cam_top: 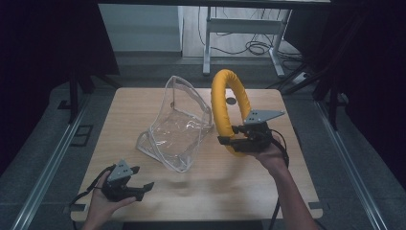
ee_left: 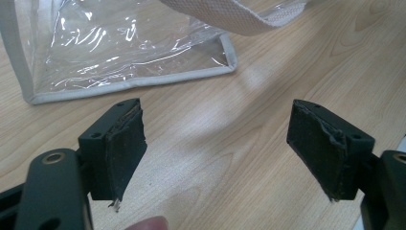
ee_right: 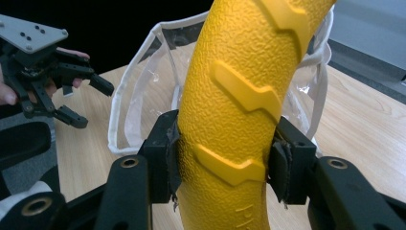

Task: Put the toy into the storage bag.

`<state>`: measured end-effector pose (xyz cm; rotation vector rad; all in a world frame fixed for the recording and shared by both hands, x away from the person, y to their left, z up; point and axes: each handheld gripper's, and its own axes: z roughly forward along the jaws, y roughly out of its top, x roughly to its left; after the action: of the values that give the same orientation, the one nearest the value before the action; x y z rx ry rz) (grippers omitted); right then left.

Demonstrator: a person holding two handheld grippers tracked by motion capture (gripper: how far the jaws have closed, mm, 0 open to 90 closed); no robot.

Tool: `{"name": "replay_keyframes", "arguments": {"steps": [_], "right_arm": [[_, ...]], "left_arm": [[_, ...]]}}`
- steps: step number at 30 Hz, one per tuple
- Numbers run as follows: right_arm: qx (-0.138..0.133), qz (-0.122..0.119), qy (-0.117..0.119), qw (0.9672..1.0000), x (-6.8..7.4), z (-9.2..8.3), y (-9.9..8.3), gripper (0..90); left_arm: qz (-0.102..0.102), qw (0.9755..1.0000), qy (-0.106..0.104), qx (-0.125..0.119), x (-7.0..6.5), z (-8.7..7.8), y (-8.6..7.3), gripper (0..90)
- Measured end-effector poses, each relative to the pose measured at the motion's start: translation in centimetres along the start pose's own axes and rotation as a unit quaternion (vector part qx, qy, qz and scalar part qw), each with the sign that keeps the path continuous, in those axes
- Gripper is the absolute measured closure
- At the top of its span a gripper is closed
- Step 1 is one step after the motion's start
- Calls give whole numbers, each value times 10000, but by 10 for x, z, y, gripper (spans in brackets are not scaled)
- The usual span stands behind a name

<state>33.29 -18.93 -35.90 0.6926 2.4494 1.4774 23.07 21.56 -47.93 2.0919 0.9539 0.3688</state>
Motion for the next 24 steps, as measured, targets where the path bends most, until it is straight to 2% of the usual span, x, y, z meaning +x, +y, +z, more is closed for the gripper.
{"name": "replay_keyframes", "arguments": {"steps": [11,24], "right_arm": [[-244,122,81,9996,0,0,3,519],[-665,10,118,9977,8,-4,21,518]], "left_arm": [[9,10000,-11,24,0,1,0,207],[19,10000,3,9,0,0,0,207]]}}
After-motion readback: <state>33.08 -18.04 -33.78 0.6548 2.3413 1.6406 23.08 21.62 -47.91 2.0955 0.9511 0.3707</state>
